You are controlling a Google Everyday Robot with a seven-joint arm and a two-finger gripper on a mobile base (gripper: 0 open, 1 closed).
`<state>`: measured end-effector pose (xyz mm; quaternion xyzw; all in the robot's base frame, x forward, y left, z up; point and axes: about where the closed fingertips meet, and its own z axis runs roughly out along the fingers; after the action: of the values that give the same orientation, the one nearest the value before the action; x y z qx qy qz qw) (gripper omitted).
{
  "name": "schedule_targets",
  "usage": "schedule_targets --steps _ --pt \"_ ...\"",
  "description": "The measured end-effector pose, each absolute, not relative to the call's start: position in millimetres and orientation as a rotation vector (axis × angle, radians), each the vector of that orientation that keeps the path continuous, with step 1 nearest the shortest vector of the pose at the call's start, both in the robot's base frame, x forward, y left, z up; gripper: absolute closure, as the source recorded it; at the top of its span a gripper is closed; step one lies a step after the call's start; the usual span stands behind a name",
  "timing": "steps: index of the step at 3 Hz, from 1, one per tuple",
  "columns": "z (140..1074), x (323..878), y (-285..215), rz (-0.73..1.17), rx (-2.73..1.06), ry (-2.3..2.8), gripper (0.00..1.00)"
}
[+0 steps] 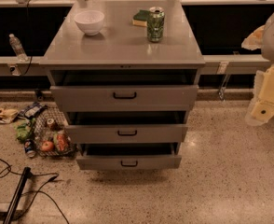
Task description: Place green can into white bowl
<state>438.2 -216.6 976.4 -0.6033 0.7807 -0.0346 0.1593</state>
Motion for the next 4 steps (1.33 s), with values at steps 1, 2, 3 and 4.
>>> schedule_targets --steps 1,2,3,4 --pt "976 438 -217 -0.099 -1.724 2.231 0.00" --pt "981 456 -216 -0.059 -1.664 2.188 0.00" --pt "998 530 -240 0.056 -1.390 2.044 0.00" --pt "1024 604 -253 0.188 -1.127 1.839 0.00"
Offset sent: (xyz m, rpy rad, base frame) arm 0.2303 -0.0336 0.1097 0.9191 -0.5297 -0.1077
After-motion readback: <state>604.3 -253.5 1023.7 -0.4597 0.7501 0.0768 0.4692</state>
